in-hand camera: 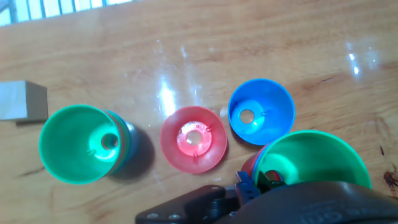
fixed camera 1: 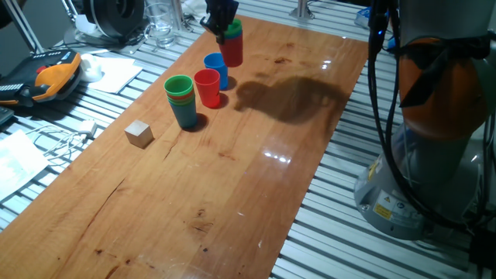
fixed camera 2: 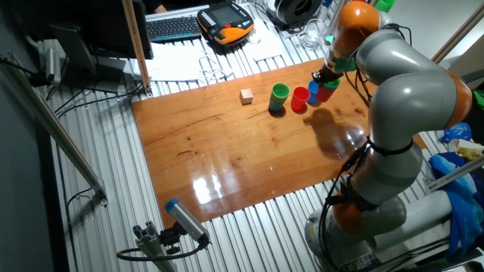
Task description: Stack the cups
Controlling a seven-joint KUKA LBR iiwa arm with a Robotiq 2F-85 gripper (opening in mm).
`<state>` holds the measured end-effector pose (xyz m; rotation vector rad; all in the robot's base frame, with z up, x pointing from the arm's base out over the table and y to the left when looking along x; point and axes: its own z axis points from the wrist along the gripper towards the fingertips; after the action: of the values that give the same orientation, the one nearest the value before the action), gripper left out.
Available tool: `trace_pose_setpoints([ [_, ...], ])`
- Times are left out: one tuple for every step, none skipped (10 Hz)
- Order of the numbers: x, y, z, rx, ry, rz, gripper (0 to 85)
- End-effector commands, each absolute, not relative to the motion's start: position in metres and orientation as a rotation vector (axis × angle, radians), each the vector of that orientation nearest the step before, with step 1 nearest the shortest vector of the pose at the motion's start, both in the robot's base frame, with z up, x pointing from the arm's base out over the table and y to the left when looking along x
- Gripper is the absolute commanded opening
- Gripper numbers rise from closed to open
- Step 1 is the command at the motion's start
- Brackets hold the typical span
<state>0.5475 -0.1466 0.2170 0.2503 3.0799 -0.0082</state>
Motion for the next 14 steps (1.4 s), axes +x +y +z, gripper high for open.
trace_pose_setpoints([
  [0.547,-0.147,0.217,0.256,3.095,0.002,0.0],
  [0.547,-0.147,0.217,0.273,3.076,-0.011,0.0],
  [0.547,-0.147,0.217,0.272,3.056,-0.060,0.0],
  [0.547,-0.147,0.217,0.299,3.057,-0.041,0.0],
  [0.547,-0.147,0.217,0.298,3.041,-0.074,0.0],
  [0.547,-0.147,0.217,0.297,3.026,-0.083,0.0],
  [0.547,-0.147,0.217,0.305,3.024,-0.063,0.0],
  [0.547,-0.147,0.217,0.306,3.028,-0.043,0.0],
  [0.547,-0.147,0.217,0.298,3.030,-0.076,0.0],
  [0.547,-0.147,0.217,0.305,3.039,-0.066,0.0],
  [0.547,-0.147,0.217,0.306,3.049,-0.071,0.0],
  [0.547,-0.147,0.217,0.293,3.061,-0.075,0.0],
  [0.549,-0.148,0.218,0.276,3.070,-0.075,0.0],
  [0.560,-0.153,0.222,0.256,3.071,-0.085,0.0],
])
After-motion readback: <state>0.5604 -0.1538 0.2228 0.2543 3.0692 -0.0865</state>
